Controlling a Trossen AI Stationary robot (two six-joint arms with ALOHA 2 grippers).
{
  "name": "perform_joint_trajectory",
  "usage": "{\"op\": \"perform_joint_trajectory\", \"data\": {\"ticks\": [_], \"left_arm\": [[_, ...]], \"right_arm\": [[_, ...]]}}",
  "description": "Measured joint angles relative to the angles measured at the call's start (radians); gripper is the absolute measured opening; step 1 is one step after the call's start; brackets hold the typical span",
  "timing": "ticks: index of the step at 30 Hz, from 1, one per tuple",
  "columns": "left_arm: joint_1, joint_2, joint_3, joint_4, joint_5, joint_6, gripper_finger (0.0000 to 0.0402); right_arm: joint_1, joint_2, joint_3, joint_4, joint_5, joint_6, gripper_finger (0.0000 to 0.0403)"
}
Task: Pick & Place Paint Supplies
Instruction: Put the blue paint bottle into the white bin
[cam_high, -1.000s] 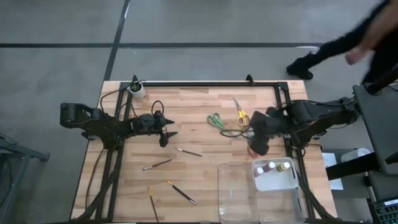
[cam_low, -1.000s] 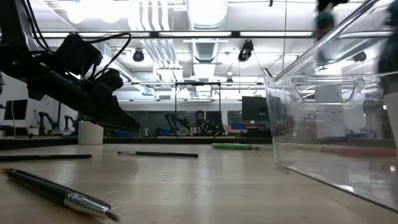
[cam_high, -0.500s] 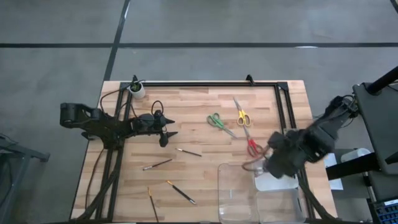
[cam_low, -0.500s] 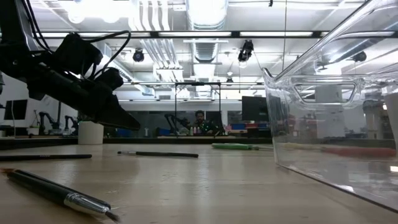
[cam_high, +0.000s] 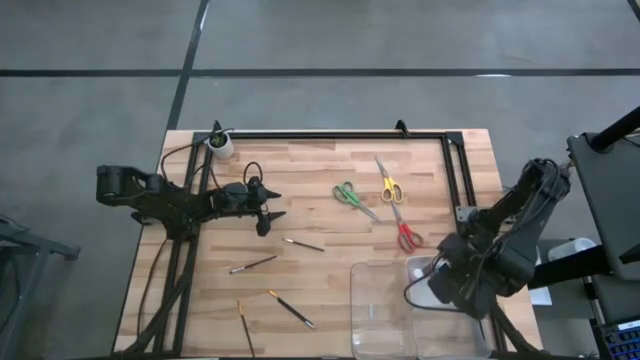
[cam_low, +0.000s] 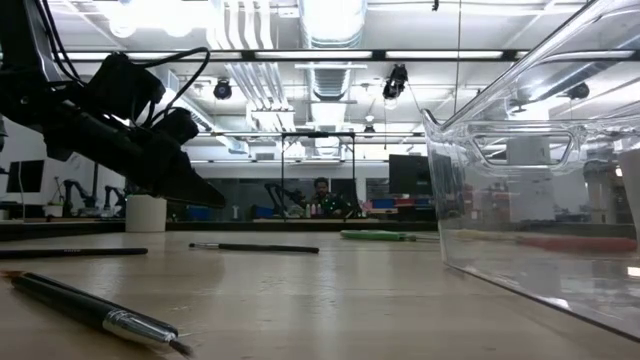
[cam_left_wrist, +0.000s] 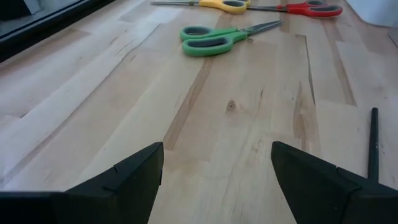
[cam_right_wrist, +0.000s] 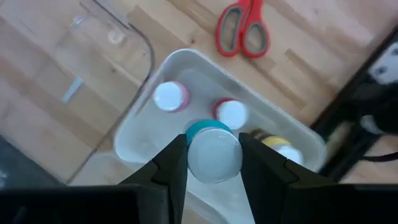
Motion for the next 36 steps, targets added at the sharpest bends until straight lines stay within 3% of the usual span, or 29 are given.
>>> {"op": "perform_joint_trajectory", "data": {"ticks": [16, 36], "left_arm": [[0.000, 0.000, 0.000, 0.003, 0.000, 0.011, 0.0303], [0.000, 0.000, 0.000, 0.018, -0.003, 0.052, 0.0304]], "right_arm": [[0.026, 0.133, -0.044, 0.075, -0.013, 0.075, 0.0116], [0.047, 0.116, -0.261, 0.346, -0.041, 0.105, 0.0116]]}}
